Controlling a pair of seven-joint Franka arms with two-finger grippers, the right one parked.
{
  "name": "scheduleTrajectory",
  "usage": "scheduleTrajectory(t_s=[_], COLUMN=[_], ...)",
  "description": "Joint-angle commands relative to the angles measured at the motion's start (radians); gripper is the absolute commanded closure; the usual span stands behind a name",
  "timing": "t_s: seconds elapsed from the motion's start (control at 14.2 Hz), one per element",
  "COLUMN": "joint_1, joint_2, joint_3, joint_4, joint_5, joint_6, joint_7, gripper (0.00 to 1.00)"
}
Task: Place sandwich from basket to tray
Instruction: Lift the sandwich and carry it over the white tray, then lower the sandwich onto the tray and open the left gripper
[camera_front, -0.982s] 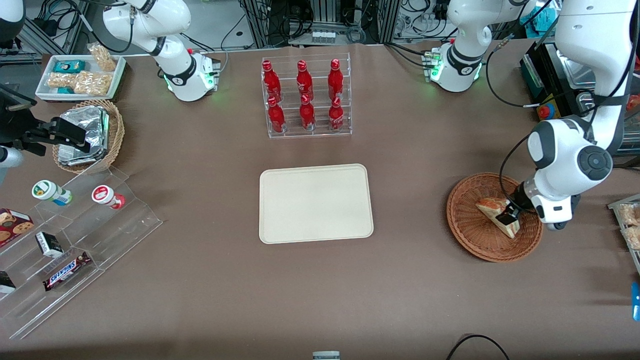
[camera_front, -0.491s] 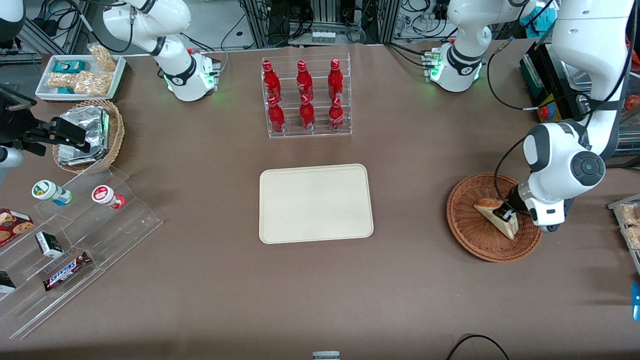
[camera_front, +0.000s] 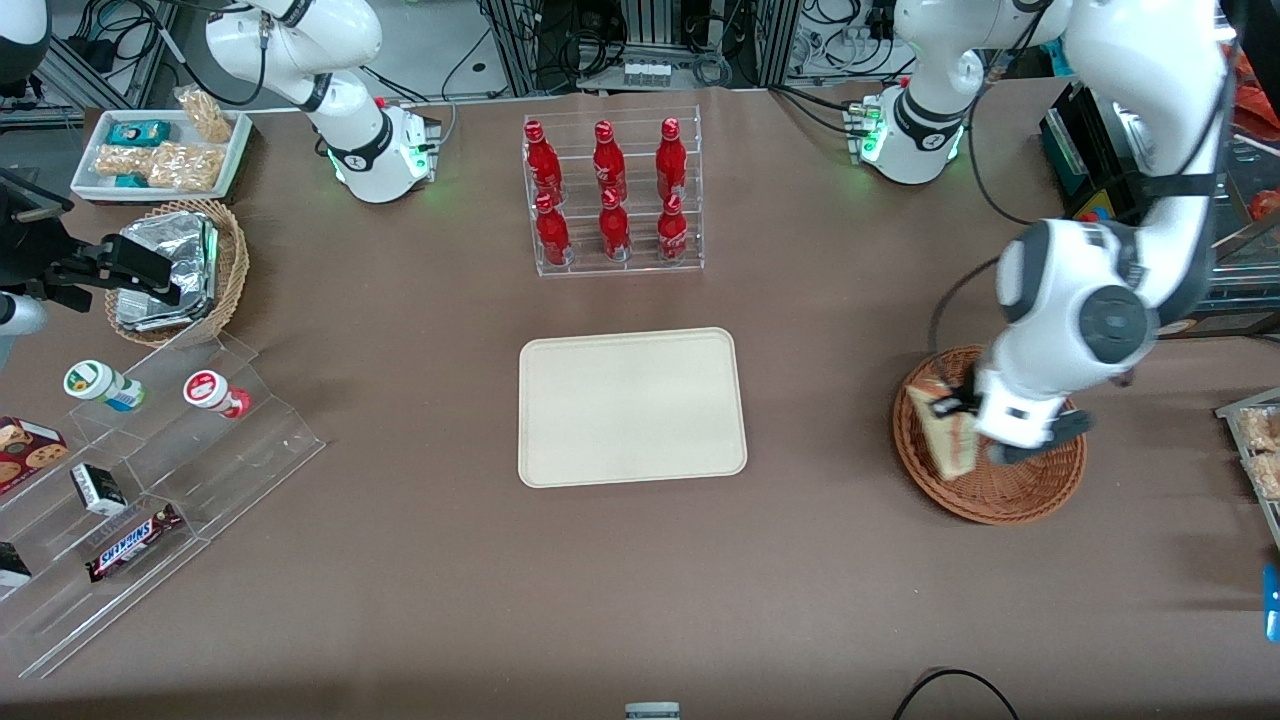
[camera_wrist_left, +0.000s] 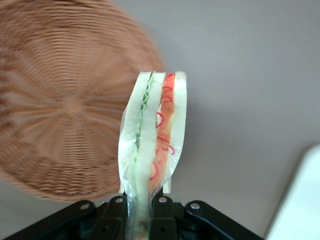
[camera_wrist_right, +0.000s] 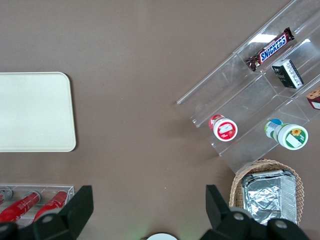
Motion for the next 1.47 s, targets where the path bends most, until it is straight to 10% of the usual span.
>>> scheduleTrajectory(t_s=[0.0,0.63,1.26,1.4], joint_1=[-0.158,-0.549,-0.655,-0.655], joint_2=[0.068,0.422,0.545,0.548], joint_3=[0.008,0.009,0.013,0.011], joint_4=[0.088,0.509,0.59,0.589], joint_5=[-0.013,-0.001,0.048,0.047], joint_6=[-0.017,-0.017,0.041,0.049], joint_7=[-0.016,-0.433,-0.613,-0.618], gripper=[0.99,1.0,0.99,0.78])
